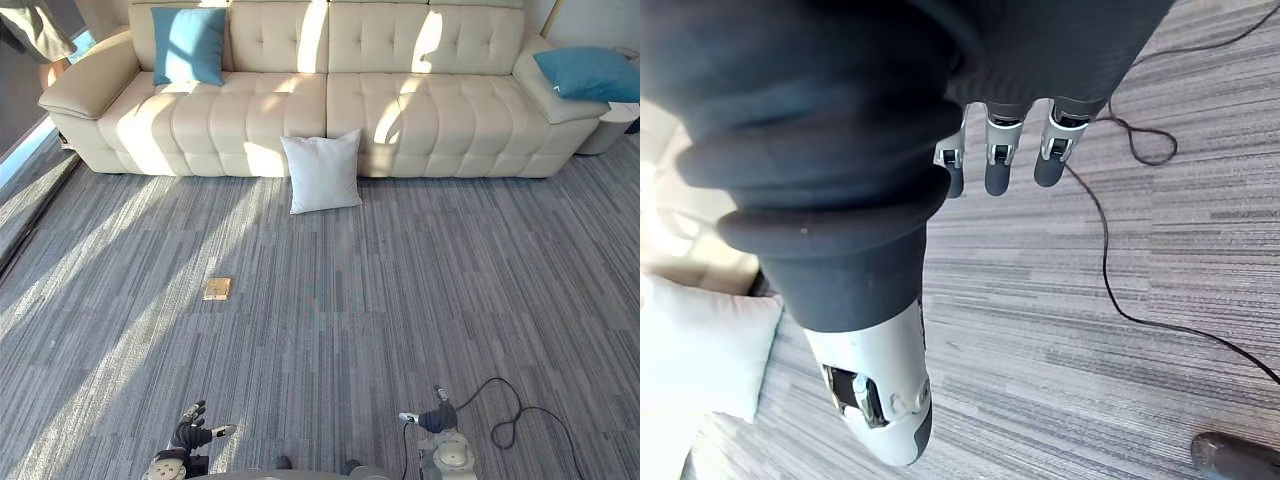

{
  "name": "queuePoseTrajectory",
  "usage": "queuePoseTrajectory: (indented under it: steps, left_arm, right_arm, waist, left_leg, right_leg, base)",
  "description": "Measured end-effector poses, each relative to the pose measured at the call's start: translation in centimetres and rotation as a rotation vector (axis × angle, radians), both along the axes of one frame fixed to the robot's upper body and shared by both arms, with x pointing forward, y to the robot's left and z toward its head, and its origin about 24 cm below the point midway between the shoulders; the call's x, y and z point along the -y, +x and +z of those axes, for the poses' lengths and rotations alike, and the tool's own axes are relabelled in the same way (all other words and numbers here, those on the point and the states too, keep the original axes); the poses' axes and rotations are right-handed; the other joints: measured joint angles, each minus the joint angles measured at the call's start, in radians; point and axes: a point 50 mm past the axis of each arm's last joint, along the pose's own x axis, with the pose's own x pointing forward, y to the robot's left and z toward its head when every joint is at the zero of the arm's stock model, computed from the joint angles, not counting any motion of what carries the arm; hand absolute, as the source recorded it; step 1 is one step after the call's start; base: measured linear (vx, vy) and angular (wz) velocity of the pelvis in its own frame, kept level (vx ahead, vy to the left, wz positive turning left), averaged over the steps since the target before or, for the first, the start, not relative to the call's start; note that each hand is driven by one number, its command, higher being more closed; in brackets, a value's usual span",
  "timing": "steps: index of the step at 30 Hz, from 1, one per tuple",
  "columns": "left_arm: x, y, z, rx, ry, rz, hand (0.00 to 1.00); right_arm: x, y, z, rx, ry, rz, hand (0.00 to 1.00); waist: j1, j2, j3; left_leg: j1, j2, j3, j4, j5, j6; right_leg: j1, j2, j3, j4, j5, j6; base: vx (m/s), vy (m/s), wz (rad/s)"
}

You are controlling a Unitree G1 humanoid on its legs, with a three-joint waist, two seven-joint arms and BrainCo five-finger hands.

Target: Pick up cushions and gather them together orderly.

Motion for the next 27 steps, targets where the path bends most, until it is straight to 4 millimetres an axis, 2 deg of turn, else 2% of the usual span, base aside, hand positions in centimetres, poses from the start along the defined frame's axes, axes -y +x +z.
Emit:
queuePoseTrajectory:
  steps: [4, 9, 11, 15, 19, 21, 23, 24, 25, 26, 27]
  left_arm:
    - [0.0, 0.1, 0.1, 0.004, 0.003, -0.011, 0.00]
    - [-0.2, 0.2, 0.1, 0.005, 0.012, -0.018, 0.00]
    - [-0.3, 0.2, 0.2, 0.005, 0.016, -0.019, 0.00]
    - [-0.4, 0.4, 0.3, 0.015, 0.018, -0.019, 0.00]
    - [-0.4, 0.7, 0.6, 0.031, 0.016, -0.009, 0.00]
    - [-0.5, 1.0, 0.9, 0.053, 0.018, -0.002, 0.00]
    - [-0.8, 1.5, 1.4, 0.087, 0.011, 0.026, 0.00]
    - [-1.0, 1.7, 1.6, 0.101, 0.009, 0.040, 0.00]
    - [-1.0, 1.7, 1.6, 0.105, 0.004, 0.049, 0.00]
    - [-1.0, 1.8, 1.8, 0.114, 0.008, 0.049, 0.00]
    - [-1.2, 1.8, 1.8, 0.113, 0.013, 0.050, 0.00]
  right_arm:
    - [0.8, 0.1, 0.3, -0.009, -0.037, 0.033, 0.00]
    - [1.0, 0.1, 0.4, -0.014, -0.050, 0.052, 0.00]
    - [1.0, 0.3, 0.4, -0.011, -0.050, 0.053, 0.00]
    - [0.9, 0.7, 0.5, -0.003, -0.044, 0.047, 0.00]
    - [0.9, 1.4, 0.7, 0.016, -0.019, 0.019, 0.00]
    - [0.8, 1.8, 0.8, 0.029, -0.011, 0.008, 0.00]
    - [0.8, 2.0, 0.8, 0.036, 0.006, -0.013, 0.00]
    - [0.7, 2.0, 0.6, 0.026, 0.013, -0.022, 0.00]
    - [0.6, 1.9, 0.5, 0.018, 0.017, -0.027, 0.00]
    - [0.3, 1.6, 0.3, 0.007, 0.029, -0.034, 0.00]
    - [0.1, 1.4, 0.1, 0.000, 0.038, -0.039, 0.00]
  waist:
    - [-0.002, 0.003, 0.000]
    - [-0.008, 0.006, 0.000]
    - [-0.011, 0.011, 0.001]
    - [-0.012, 0.022, 0.002]
    - [-0.003, 0.023, 0.005]
    - [0.001, 0.023, 0.008]
    - [0.002, 0.022, 0.010]
    - [0.003, 0.014, 0.015]
    - [0.002, 0.008, 0.022]
    - [0.001, 0.000, 0.028]
    - [-0.001, -0.009, 0.034]
  left_leg:
    - [0.006, 0.008, 0.017, 0.028, -0.014, -0.020]
    - [0.007, 0.015, 0.024, 0.041, -0.016, -0.017]
    - [0.000, 0.019, 0.029, 0.062, -0.029, 0.004]
    - [-0.026, 0.023, 0.051, 0.089, -0.046, 0.009]
    - [-0.073, 0.032, 0.081, 0.164, -0.111, 0.028]
    - [-0.100, 0.034, 0.096, 0.203, -0.148, 0.047]
    - [-0.120, 0.028, 0.104, 0.234, -0.200, 0.076]
    - [-0.122, 0.013, 0.109, 0.251, -0.235, 0.092]
    - [-0.116, 0.000, 0.108, 0.252, -0.256, 0.095]
    - [-0.095, -0.023, 0.094, 0.251, -0.273, 0.107]
    - [-0.081, -0.034, 0.089, 0.252, -0.280, 0.112]
  right_leg:
    - [0.005, 0.001, 0.000, 0.020, -0.006, 0.008]
    - [0.008, 0.005, -0.001, 0.029, -0.007, 0.009]
    - [0.009, 0.006, -0.001, 0.031, -0.009, 0.006]
    - [-0.026, 0.006, 0.002, 0.063, -0.010, 0.006]
    - [-0.063, 0.005, 0.024, 0.090, -0.029, 0.010]
    - [-0.094, 0.000, 0.032, 0.121, -0.047, 0.024]
    - [-0.140, -0.012, 0.035, 0.200, -0.100, 0.032]
    - [-0.191, -0.036, 0.036, 0.322, -0.151, 0.061]
    - [-0.239, -0.057, 0.028, 0.443, -0.167, 0.078]
    - [-0.330, -0.097, 0.009, 0.650, -0.160, 0.066]
    - [-0.376, -0.115, -0.001, 0.738, -0.166, 0.059]
  base:
    - [0.06, -0.024, -0.05]
    - [0.05, -0.033, -0.01]
    - [0.03, -0.034, -0.04]
    - [0.00, -0.010, -0.12]
    - [0.00, 0.026, -0.21]
    - [0.00, 0.078, -0.23]
    - [0.01, 0.118, -0.09]
    - [0.01, 0.105, -0.02]
    - [0.02, 0.146, 0.03]
    - [0.08, 0.141, 0.10]
    - [0.17, 0.145, 0.23]
